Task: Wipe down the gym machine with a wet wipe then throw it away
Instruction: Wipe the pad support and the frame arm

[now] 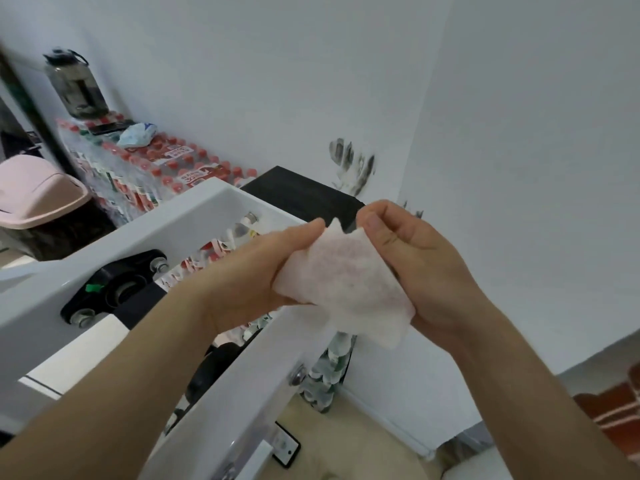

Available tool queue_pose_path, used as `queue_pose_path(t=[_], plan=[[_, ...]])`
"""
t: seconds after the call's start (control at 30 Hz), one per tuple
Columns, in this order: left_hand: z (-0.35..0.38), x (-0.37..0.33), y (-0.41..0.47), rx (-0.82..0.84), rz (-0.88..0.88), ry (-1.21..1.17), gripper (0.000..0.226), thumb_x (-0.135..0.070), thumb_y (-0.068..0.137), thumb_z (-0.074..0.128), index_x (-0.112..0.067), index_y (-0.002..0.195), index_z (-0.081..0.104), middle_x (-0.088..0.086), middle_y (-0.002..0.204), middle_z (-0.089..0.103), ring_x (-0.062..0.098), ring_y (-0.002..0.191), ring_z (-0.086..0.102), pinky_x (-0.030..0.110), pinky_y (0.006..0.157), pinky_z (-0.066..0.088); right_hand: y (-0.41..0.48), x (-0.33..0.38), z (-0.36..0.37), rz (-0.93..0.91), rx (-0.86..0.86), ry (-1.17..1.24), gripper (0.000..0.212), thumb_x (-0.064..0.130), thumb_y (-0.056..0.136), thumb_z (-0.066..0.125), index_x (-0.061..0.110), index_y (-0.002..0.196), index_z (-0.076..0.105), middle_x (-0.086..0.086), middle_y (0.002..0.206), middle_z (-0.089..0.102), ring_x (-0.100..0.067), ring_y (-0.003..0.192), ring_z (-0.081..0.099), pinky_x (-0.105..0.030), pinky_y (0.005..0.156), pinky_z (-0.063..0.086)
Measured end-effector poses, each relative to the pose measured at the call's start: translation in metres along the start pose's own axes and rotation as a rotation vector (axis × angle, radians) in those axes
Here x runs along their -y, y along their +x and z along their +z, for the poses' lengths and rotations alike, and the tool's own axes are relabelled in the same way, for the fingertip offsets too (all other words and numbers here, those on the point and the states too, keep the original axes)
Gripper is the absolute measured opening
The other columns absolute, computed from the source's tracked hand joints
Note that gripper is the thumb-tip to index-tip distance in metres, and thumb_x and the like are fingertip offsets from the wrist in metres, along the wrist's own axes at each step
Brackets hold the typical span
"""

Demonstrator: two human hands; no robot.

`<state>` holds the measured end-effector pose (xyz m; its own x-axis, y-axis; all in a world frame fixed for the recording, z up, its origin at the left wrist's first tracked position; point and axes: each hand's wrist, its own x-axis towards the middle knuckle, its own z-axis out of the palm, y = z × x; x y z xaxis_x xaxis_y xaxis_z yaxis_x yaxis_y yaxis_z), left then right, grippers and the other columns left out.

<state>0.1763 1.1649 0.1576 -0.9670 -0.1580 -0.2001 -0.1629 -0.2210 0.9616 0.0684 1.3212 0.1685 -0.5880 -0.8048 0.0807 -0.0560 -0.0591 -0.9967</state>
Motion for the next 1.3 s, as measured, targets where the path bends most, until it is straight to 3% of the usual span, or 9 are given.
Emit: queue_pose_path(t=[0.1,0.2,0.37,0.43,0.53,0.67,0.77,1.03,1.3], plan=[[0.002,-0.004,0.002,-0.002,0.02,0.005,0.024,-0.029,0.082,0.068,-0.012,0.098,0.074,0.01,0.097,0.072,0.022,0.085,0.07,0.031,0.07,0.059,0.008,-0.004,-0.007,-0.052,-0.133,-0.052,0.022,0.032,0.1,0.051,0.025,0.08,0.058,0.004,0.067,0.053,-0.011,0.061,0.048,-0.025,0.055,0.041],[-0.013,0.0,0.02,-0.322,0.0,-0.078,0.022,-0.023,0.081,0.071,-0.014,0.1,0.066,0.01,0.102,0.071,0.023,0.088,0.071,0.037,0.074,0.06,0.012,-0.035,-0.012,0.035,-0.349,-0.091,0.02,0.032,0.099,0.053,0.021,0.083,0.059,-0.001,0.063,0.057,-0.017,0.057,0.049,-0.029,0.052,0.042],[-0.01,0.016,0.053,-0.697,-0.029,0.825,0.026,-0.041,0.089,0.065,-0.032,0.105,0.047,-0.006,0.099,0.056,0.009,0.079,0.056,0.029,0.077,0.049,0.017,-0.086,-0.01,0.28,-0.456,-0.104,0.013,0.032,0.098,0.054,0.02,0.097,0.055,-0.007,0.09,0.06,-0.012,0.064,0.051,-0.025,0.047,0.047],[-0.01,0.024,0.054,-0.731,-0.033,0.944,0.031,-0.045,0.088,0.064,-0.032,0.107,0.042,-0.009,0.102,0.052,0.007,0.077,0.053,0.027,0.077,0.051,0.014,-0.095,-0.016,0.301,-0.394,-0.32,0.021,0.043,0.097,0.048,0.029,0.113,0.048,-0.003,0.11,0.054,-0.013,0.088,0.056,-0.033,0.068,0.057],[-0.009,0.024,0.038,-0.761,0.076,1.103,0.022,-0.04,0.093,0.059,-0.033,0.105,0.043,-0.012,0.111,0.051,0.01,0.091,0.053,0.027,0.088,0.049,0.011,-0.09,-0.02,-0.096,-0.391,-0.925,0.04,0.046,0.099,0.036,0.033,0.137,0.04,-0.001,0.139,0.042,-0.02,0.128,0.041,-0.034,0.103,0.037],[-0.005,0.036,-0.009,-0.562,0.109,1.254,0.019,-0.031,0.099,0.047,-0.032,0.117,0.053,-0.015,0.113,0.058,0.005,0.099,0.053,0.021,0.086,0.044,0.034,-0.085,0.009,-0.586,0.057,-1.109,0.044,0.034,0.102,0.029,0.015,0.123,0.063,-0.001,0.126,0.063,-0.018,0.125,0.053,-0.038,0.109,0.035],[-0.006,0.056,-0.044,-0.638,0.189,1.465,0.028,-0.024,0.095,0.038,-0.024,0.11,0.062,-0.005,0.113,0.058,0.014,0.101,0.052,0.027,0.085,0.045,0.023,-0.092,0.034,-0.665,0.126,-1.118,0.049,0.032,0.102,0.026,0.014,0.102,0.072,-0.001,0.106,0.071,-0.019,0.103,0.064,-0.04,0.099,0.041],[-0.011,0.089,-0.118,-0.811,0.203,1.413,0.034,-0.02,0.085,0.039,-0.015,0.109,0.062,0.005,0.114,0.055,0.023,0.101,0.053,0.038,0.08,0.052,-0.043,-0.114,0.094,-0.898,0.13,-1.055,0.051,0.029,0.102,0.025,0.008,0.124,0.066,-0.006,0.131,0.063,-0.02,0.125,0.056,-0.04,0.105,0.041],[0.016,0.101,-0.173,-0.897,-0.062,1.352,0.033,-0.04,0.095,0.025,-0.03,0.121,0.042,-0.007,0.11,0.045,0.011,0.073,0.042,0.03,0.059,0.039,-0.063,-0.115,0.109,-0.737,-0.033,-1.074,0.056,0.031,0.103,0.02,0.005,0.128,0.062,-0.009,0.134,0.06,-0.022,0.132,0.049,-0.047,0.113,0.031]])
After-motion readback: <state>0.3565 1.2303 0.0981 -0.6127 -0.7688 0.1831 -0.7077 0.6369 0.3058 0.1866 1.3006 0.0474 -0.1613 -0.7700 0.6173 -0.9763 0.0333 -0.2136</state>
